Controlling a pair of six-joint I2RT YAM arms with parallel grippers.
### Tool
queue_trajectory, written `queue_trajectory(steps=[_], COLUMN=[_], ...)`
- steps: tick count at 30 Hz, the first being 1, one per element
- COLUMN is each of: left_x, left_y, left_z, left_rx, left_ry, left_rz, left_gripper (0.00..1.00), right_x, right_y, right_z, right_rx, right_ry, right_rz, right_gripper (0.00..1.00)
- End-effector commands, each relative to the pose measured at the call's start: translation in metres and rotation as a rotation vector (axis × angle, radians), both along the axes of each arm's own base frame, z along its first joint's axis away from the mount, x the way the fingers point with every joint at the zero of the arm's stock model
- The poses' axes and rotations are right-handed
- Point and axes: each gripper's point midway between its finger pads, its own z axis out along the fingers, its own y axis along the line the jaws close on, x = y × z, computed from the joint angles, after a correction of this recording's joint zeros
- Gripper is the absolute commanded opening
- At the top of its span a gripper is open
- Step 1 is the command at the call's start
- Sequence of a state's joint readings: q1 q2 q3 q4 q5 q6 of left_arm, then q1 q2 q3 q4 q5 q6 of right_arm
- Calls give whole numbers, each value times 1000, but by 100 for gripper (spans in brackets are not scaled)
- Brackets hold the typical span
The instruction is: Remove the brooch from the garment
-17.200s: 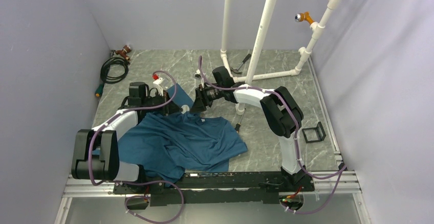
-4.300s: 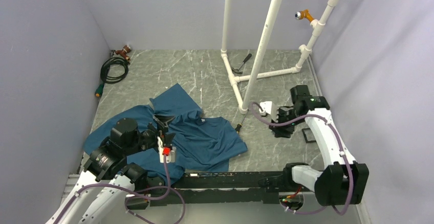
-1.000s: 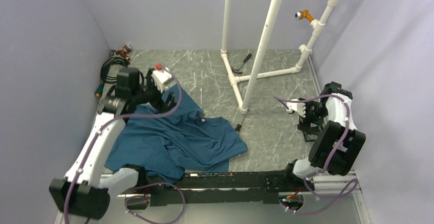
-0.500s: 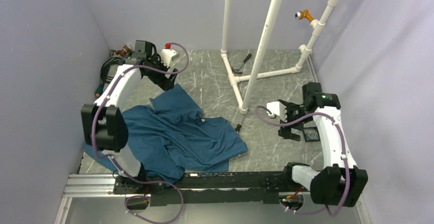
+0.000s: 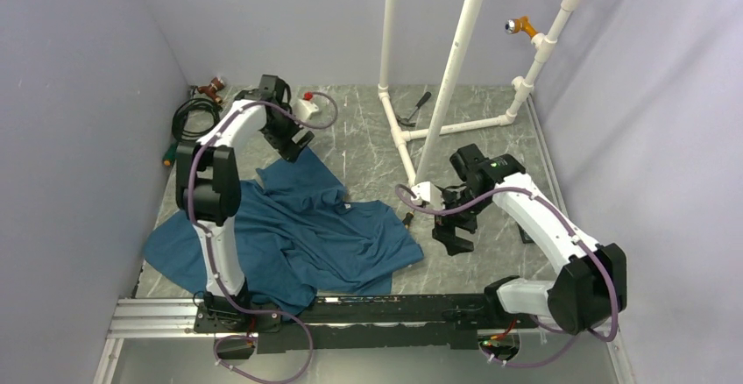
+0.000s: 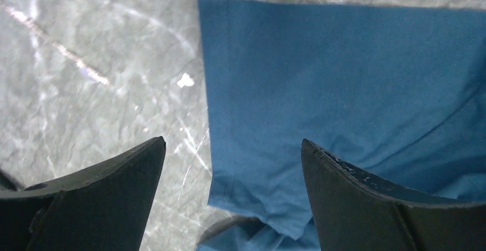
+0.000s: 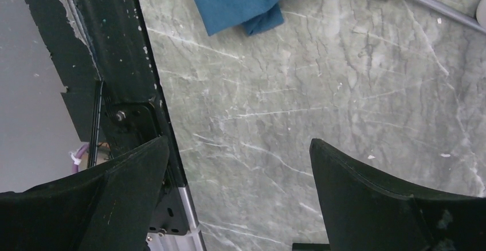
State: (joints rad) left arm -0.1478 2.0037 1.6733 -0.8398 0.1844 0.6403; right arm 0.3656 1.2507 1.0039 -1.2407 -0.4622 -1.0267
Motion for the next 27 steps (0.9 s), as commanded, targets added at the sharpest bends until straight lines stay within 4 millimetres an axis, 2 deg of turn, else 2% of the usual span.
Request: queue_trajectory(steps=[1, 5, 14, 20, 27], left_x=[0, -2, -6, -1, -9], left_y=[-16, -23, -19, -1, 45], left_z=[-16, -36, -71, -77, -73], left_rx=[95, 142, 155, 86, 119], left_ry=[27, 69, 173, 245, 273], left_rz=[-105, -152, -177, -84, -1], left_gripper=[93, 91, 77, 53, 19], right_x=[5, -5, -7, -11, -11], right_y=[13, 13, 31, 33, 45], right_z=[6, -2, 11, 16, 19], right_rx=[-6, -34, 7, 15, 31], right_ry=[-34, -26, 17, 9, -17], right_rz=[-31, -10, -46, -15, 37], right_gripper=[95, 95, 94, 94, 92])
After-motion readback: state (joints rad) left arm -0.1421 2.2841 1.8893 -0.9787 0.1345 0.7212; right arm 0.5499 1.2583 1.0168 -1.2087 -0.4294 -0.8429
